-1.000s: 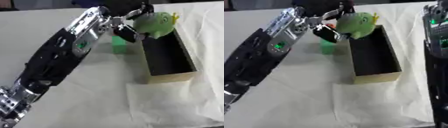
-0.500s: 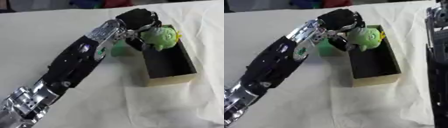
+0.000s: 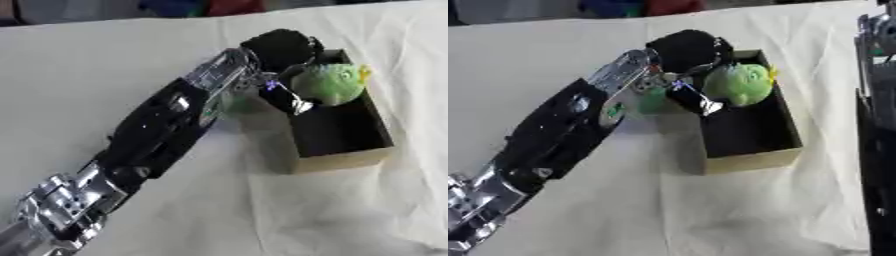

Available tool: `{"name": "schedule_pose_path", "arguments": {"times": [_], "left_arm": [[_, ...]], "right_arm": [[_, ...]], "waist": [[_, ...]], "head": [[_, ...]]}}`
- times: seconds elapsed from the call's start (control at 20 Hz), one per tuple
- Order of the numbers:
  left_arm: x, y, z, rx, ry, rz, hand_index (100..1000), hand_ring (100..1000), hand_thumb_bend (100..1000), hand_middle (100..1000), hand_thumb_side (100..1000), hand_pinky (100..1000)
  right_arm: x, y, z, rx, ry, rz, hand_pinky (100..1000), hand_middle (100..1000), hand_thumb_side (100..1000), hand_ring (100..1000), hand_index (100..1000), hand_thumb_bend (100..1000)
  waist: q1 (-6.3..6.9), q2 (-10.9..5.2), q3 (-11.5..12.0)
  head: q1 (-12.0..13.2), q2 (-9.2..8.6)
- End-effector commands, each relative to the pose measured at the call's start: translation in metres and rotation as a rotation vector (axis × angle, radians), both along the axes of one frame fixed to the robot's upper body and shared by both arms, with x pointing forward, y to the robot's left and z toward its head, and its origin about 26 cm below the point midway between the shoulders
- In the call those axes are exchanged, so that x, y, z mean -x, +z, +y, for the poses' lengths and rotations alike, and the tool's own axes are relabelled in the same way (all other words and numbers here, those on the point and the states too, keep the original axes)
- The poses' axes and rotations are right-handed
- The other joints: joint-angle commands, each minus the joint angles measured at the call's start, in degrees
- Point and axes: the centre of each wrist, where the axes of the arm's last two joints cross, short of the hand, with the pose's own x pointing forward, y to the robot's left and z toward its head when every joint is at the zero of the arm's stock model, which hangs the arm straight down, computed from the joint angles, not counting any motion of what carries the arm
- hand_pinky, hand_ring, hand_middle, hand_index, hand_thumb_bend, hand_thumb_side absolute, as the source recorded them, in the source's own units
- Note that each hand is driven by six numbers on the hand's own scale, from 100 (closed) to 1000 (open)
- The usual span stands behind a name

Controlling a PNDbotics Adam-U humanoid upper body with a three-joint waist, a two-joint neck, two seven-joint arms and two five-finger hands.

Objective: Pick up objects on the table and place them in the box.

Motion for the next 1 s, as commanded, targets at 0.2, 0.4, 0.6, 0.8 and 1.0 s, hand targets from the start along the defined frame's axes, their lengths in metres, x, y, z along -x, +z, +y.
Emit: {"name": "schedule_pose_path", "arguments": {"times": [0.2, 0.4, 0.6, 0.8, 1.0], "left_arm": [[0.003, 0.021, 0.005, 0.023, 0.054, -0.065, 916, 752, 592, 758, 758, 718], [0.008, 0.031, 0.008, 0.048, 0.057, -0.074, 914, 745, 556, 753, 748, 712], [0.014, 0.039, 0.015, 0.103, 0.054, -0.069, 899, 717, 419, 728, 715, 690], [0.024, 0.048, 0.031, 0.161, 0.065, -0.082, 893, 714, 379, 724, 676, 685], [0.029, 0.045, 0.053, 0.158, 0.112, -0.049, 897, 727, 402, 734, 683, 694]], "right_arm": [[0.005, 0.008, -0.005, -0.019, -0.005, -0.024, 839, 685, 1000, 784, 791, 100], [0.005, 0.007, -0.006, -0.023, -0.006, -0.019, 839, 685, 1000, 784, 791, 100], [0.005, 0.005, -0.008, -0.027, -0.013, -0.016, 839, 686, 1000, 785, 791, 100], [0.005, 0.002, -0.011, -0.025, -0.027, -0.009, 839, 686, 1000, 783, 791, 100], [0.003, -0.002, -0.016, -0.021, -0.047, -0.001, 839, 687, 1000, 781, 791, 100]], "waist": [[-0.15, -1.40, 0.1], [-0.27, -1.72, 0.3], [-0.40, -2.13, 0.8], [-0.40, -2.81, 1.9], [-0.35, -3.69, 3.4]], "head": [[-0.1, -0.35], [-0.2, -0.35], [-0.5, -0.18], [-1.3, 0.34], [-2.4, 0.97]]}}
